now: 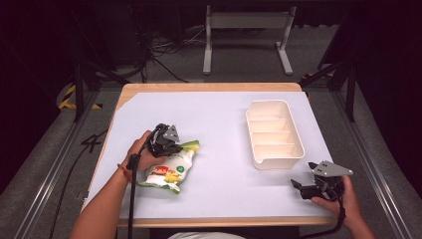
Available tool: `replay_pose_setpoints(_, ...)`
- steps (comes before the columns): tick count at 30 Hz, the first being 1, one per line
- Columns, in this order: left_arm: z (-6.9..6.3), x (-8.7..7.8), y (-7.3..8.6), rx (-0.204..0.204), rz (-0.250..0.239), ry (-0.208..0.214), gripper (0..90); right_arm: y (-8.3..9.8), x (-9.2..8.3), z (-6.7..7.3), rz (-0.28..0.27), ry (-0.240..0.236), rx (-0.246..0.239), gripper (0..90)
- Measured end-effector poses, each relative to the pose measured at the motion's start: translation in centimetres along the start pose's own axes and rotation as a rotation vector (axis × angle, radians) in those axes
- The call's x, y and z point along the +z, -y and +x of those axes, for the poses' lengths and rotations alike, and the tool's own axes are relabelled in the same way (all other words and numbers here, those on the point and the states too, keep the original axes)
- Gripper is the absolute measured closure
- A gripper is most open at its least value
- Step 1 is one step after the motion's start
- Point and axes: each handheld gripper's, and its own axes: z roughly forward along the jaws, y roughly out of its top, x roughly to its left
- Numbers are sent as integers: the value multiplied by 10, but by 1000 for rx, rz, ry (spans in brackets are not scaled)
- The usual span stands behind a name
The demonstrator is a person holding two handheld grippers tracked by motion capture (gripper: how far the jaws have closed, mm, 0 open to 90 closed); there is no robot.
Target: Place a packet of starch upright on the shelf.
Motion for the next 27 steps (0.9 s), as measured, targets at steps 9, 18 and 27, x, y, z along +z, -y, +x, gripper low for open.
replay_pose_setpoints(9,1,-35,0,-46,-90,-52,895,0,-1,-1,-9,-1,4,119)
replay_pose_setpoints(18,-3,-59,-4,-77,-176,-151,896,0,-1,-2,-8,1,10,118)
replay_pose_setpoints(27,-11,-76,-16,-81,-239,-194,897,-1,-1,-2,-11,6,17,118)
